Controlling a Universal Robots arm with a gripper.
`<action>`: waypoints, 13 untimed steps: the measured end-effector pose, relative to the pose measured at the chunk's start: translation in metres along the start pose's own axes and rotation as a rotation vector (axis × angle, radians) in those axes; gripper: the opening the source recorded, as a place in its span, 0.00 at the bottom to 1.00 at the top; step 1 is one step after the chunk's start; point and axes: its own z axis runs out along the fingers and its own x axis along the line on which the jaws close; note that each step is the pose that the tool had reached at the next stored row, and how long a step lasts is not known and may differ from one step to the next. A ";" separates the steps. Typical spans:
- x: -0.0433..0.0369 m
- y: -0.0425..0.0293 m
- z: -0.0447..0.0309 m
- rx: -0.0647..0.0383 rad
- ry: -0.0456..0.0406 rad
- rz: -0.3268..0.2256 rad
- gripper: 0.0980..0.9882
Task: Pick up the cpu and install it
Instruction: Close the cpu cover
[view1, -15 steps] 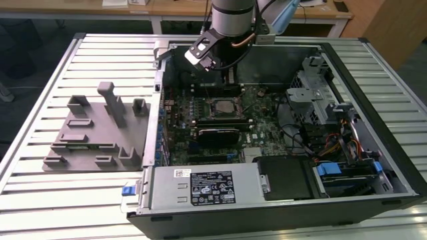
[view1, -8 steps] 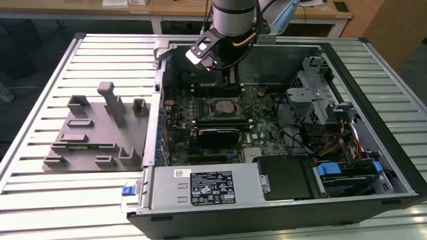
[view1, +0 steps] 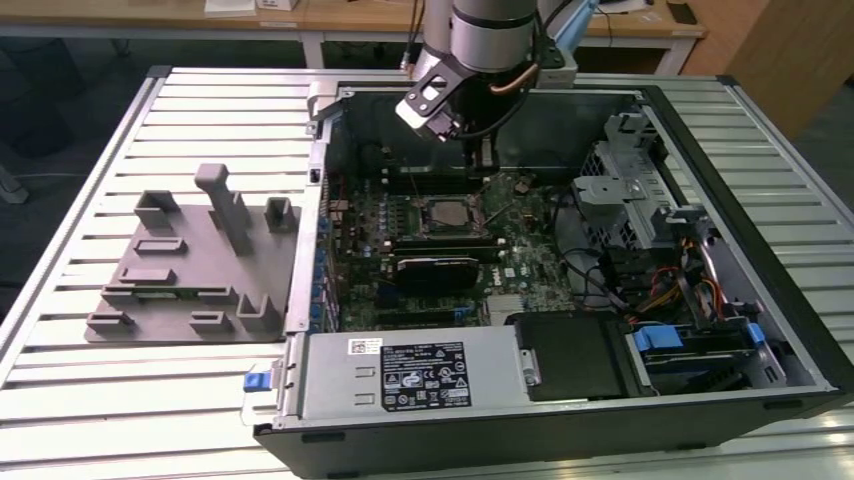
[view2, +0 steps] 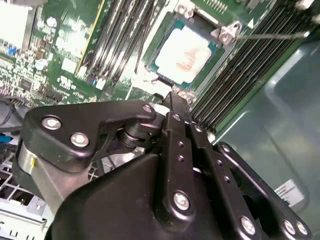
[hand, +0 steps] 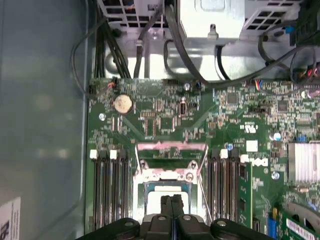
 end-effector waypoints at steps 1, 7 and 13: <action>0.0000 0.0005 -0.0007 0.000 -0.0004 0.000 0.01; 0.0000 0.0102 -0.0151 0.000 0.0000 0.000 0.01; 0.0000 0.0179 -0.0148 0.000 0.0000 0.000 0.01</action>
